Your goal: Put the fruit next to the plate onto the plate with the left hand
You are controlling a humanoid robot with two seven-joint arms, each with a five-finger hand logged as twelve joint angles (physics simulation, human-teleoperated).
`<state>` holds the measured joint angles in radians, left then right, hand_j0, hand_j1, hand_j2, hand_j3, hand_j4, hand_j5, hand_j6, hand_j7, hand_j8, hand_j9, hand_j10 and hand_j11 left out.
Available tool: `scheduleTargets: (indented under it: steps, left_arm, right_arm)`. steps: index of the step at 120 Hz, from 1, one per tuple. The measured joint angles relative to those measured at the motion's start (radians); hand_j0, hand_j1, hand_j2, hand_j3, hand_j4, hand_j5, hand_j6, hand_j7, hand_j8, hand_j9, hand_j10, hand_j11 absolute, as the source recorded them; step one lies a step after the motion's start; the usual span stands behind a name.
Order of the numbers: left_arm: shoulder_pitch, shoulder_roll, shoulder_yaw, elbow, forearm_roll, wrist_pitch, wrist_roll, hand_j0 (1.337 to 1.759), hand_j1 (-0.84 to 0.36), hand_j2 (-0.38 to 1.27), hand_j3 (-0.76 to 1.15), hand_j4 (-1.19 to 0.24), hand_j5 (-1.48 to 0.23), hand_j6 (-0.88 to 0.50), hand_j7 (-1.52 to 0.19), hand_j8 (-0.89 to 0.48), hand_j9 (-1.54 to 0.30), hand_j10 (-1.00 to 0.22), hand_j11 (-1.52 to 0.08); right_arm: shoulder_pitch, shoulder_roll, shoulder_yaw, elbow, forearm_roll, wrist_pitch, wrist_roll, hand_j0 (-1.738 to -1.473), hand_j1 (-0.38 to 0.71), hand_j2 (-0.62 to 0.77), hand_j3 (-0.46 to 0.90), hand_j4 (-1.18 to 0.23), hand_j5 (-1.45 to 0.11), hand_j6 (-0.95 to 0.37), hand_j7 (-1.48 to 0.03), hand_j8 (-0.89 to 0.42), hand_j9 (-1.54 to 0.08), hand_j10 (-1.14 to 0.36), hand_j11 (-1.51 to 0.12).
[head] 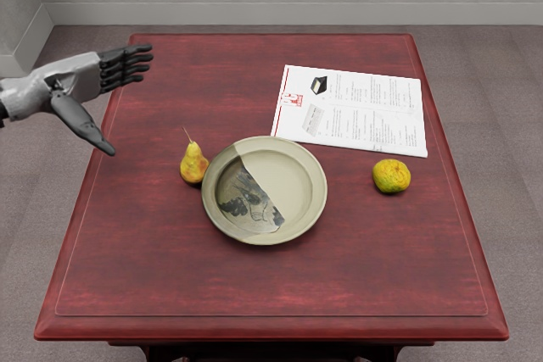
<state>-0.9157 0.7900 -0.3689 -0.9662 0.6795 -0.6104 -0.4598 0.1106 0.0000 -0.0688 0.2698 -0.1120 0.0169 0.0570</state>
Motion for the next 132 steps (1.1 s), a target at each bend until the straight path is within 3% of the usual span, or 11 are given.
scheduleTargets:
  steps: [19, 37, 71, 80, 91, 101, 132]
  left_arm:
    - [0.004, -0.007, 0.007, 0.001, -0.002, 0.000, 0.017, 1.658, 0.35, 0.00, 0.00, 0.00, 0.00, 0.00, 0.00, 0.00, 0.00, 0.00, 0.00]
    - [0.019, -0.056, 0.031, 0.001, 0.005, 0.000, 0.063, 1.658, 0.35, 0.00, 0.00, 0.00, 0.00, 0.00, 0.00, 0.00, 0.00, 0.00, 0.00]
    - [0.034, -0.059, 0.085, 0.000, 0.012, 0.000, 0.066, 1.658, 0.35, 0.00, 0.00, 0.00, 0.00, 0.00, 0.00, 0.00, 0.00, 0.00, 0.00]
    - [0.048, -0.060, 0.097, 0.000, 0.012, 0.004, 0.057, 1.658, 0.35, 0.00, 0.00, -0.01, 0.00, -0.01, 0.00, -0.01, 0.00, 0.00, 0.00]
    - [0.050, -0.064, 0.154, -0.002, 0.011, 0.096, 0.001, 1.658, 0.34, 0.01, 0.00, -0.01, -0.02, -0.01, -0.01, -0.01, -0.01, -0.01, -0.01]
    - [0.052, -0.064, 0.183, -0.003, 0.011, 0.166, -0.028, 1.658, 0.33, 0.01, 0.00, -0.02, -0.02, -0.02, -0.02, -0.02, -0.02, -0.02, -0.02]
    - [0.064, -0.136, 0.219, -0.002, 0.011, 0.313, -0.045, 1.658, 0.33, 0.01, 0.00, -0.02, -0.02, -0.02, -0.02, -0.02, -0.02, -0.02, -0.02]
  right_arm:
    - [0.000, 0.000, 0.002, -0.003, 0.000, -0.001, 0.002, -1.658, -0.33, 0.00, 0.00, -0.01, -0.02, -0.01, -0.02, -0.01, -0.02, -0.01, -0.02]
    - [0.000, 0.000, 0.003, -0.004, 0.000, -0.001, 0.003, -1.658, -0.33, 0.00, 0.00, -0.01, -0.02, -0.01, -0.02, -0.01, -0.02, -0.01, -0.02]
    - [0.000, 0.000, 0.003, -0.004, 0.000, -0.002, 0.003, -1.658, -0.33, 0.00, 0.00, -0.01, -0.02, -0.01, -0.02, -0.01, -0.02, -0.01, -0.02]
    - [0.000, 0.000, 0.003, -0.004, 0.000, -0.002, 0.003, -1.658, -0.33, 0.00, 0.00, -0.01, -0.02, -0.01, -0.02, -0.01, -0.02, -0.01, -0.02]
    - [0.000, 0.000, 0.003, -0.004, 0.000, -0.002, 0.003, -1.658, -0.33, 0.00, 0.00, -0.01, -0.02, -0.01, -0.02, -0.01, -0.02, -0.01, -0.02]
    - [0.000, 0.000, 0.003, -0.004, 0.000, -0.002, 0.003, -1.658, -0.33, 0.00, 0.00, -0.01, -0.02, -0.01, -0.02, -0.01, -0.02, -0.01, -0.02]
    - [0.000, 0.000, 0.003, -0.004, 0.000, -0.002, 0.003, -1.658, -0.33, 0.00, 0.00, -0.01, -0.02, -0.01, -0.02, -0.01, -0.02, -0.01, -0.02]
